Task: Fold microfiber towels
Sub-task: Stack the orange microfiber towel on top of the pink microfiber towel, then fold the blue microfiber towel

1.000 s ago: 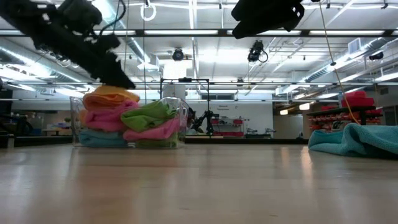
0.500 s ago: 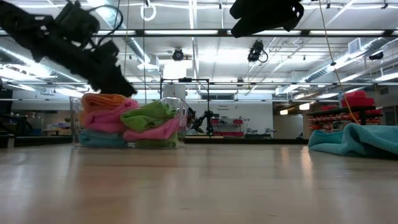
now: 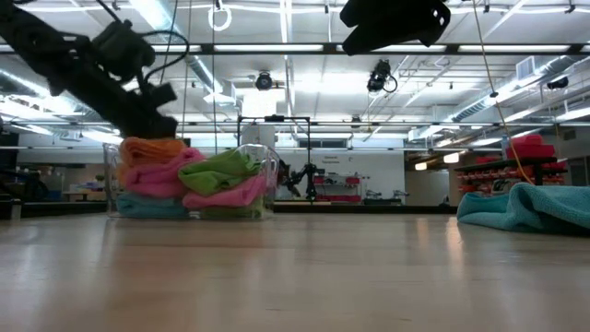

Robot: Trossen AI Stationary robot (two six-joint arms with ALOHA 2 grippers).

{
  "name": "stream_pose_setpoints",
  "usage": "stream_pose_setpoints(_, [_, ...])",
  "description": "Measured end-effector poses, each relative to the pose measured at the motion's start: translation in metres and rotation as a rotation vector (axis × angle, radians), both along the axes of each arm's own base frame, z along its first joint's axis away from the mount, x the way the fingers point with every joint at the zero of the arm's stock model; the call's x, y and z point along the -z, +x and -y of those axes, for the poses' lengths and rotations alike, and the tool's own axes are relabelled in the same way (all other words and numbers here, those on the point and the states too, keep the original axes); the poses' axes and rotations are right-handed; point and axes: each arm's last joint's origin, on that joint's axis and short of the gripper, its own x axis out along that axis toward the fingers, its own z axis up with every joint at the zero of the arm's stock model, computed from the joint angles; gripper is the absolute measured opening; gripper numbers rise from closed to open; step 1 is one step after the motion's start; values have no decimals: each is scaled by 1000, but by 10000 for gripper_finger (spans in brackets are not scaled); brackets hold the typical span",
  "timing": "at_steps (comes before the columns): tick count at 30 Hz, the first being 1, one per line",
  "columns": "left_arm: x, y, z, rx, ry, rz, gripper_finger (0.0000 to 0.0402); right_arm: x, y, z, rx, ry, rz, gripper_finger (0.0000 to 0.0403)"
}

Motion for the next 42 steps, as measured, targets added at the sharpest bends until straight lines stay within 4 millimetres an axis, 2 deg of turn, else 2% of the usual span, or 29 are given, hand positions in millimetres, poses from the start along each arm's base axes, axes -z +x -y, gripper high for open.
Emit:
stream_pose_setpoints(3, [13, -1, 0, 3, -43, 9, 237, 0, 0, 0, 0, 2, 3, 216])
stream_pose_setpoints(6, [14, -1, 2, 4, -66, 10, 227, 0, 0, 0, 0, 2, 3, 216])
stream_pose_setpoints(16, [-49, 15, 7, 116, 46, 96, 209, 2, -2, 2, 28, -17, -20, 216])
stream_pose_setpoints(18, [-54, 18, 13, 194, 29, 131, 208, 5, -4, 8, 85, -27, -50, 216])
stream_pose_setpoints(22, [-54, 26, 27, 386, -78, 203, 207, 16, -9, 31, 223, 14, -206, 216])
stream_pose_setpoints(25, [-52, 29, 37, 464, -156, 221, 203, 23, -16, 53, 331, 34, -373, 216])
stream_pose_setpoints(36, [-52, 35, 65, 595, -236, 249, 195, 34, -33, 123, 521, 10, -800, 216])
stream_pose_setpoints(42, [-52, 36, 72, 630, -241, 243, 195, 59, -45, 174, 623, 136, -963, 201])
